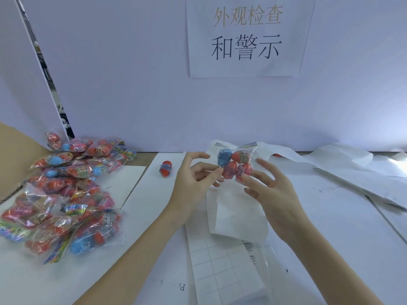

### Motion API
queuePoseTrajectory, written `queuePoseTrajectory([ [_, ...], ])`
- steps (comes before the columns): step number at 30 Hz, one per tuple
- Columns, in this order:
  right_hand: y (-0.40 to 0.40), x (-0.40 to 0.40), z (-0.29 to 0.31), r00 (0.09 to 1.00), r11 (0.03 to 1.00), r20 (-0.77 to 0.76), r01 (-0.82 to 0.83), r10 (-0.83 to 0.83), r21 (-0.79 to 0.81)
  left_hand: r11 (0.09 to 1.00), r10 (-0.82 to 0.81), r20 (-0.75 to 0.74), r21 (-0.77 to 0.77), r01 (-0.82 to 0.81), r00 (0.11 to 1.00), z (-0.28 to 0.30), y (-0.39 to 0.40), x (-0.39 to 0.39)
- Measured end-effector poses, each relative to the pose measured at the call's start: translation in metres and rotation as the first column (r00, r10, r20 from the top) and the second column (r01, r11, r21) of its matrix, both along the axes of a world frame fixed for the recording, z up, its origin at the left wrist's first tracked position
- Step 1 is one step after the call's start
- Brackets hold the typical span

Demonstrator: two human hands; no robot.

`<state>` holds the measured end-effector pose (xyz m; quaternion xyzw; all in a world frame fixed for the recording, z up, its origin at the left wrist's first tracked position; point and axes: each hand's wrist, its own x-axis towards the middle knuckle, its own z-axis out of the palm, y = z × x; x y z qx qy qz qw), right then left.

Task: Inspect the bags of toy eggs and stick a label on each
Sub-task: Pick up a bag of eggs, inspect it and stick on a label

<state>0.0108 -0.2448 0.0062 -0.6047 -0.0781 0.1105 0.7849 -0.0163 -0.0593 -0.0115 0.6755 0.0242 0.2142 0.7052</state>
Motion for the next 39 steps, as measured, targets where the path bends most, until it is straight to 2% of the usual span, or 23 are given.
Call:
queuePoseTrajectory([
  [4,-0.003,0.004,-0.002,0.983,0.978,-0.129,-0.107,0.131,0.18,0.998,-0.02,-0.021,-0.055,0.019,1.0,0.001,0.002,0.001],
  [9,-0.004,0.008,-0.004,0.946,0.94,-0.249,-0.121,0.207,0.32,0.994,-0.024,-0.065,-0.109,0.017,0.998,0.002,0.003,0.002],
  [16,-0.004,0.009,-0.001,0.855,0.9,-0.439,-0.068,0.275,0.431,1.0,-0.003,-0.085,-0.02,0.002,0.996,0.0,0.003,-0.002],
  [19,-0.006,0.008,-0.001,0.901,0.914,-0.359,-0.089,0.244,0.396,1.0,-0.025,-0.083,-0.015,0.024,0.996,0.0,0.003,-0.002],
  [22,-0.007,0.009,-0.003,0.959,0.954,-0.239,-0.08,0.152,0.288,0.998,-0.044,-0.106,-0.059,0.038,0.993,0.002,0.005,-0.001],
  [27,-0.005,0.009,-0.004,0.971,0.974,-0.19,-0.103,0.142,0.204,1.0,0.02,-0.167,0.009,-0.019,0.986,0.006,0.005,0.0],
  [29,-0.004,0.009,-0.004,0.974,0.983,-0.174,-0.124,0.147,0.137,1.0,0.005,-0.162,-0.017,-0.008,0.987,0.004,0.006,0.0],
  [32,-0.003,0.007,-0.003,0.977,0.99,-0.179,-0.097,0.114,0.102,0.997,-0.043,-0.181,-0.068,0.032,0.983,0.003,0.011,0.0],
  [35,-0.004,0.006,-0.003,0.984,0.992,-0.175,-0.009,0.032,0.129,0.979,-0.171,-0.188,-0.142,0.145,0.967,0.004,0.015,0.002],
  [39,-0.003,0.003,-0.003,0.997,0.994,-0.071,-0.023,0.031,0.107,0.961,-0.275,-0.166,-0.077,0.265,0.947,0.006,0.018,0.0],
])
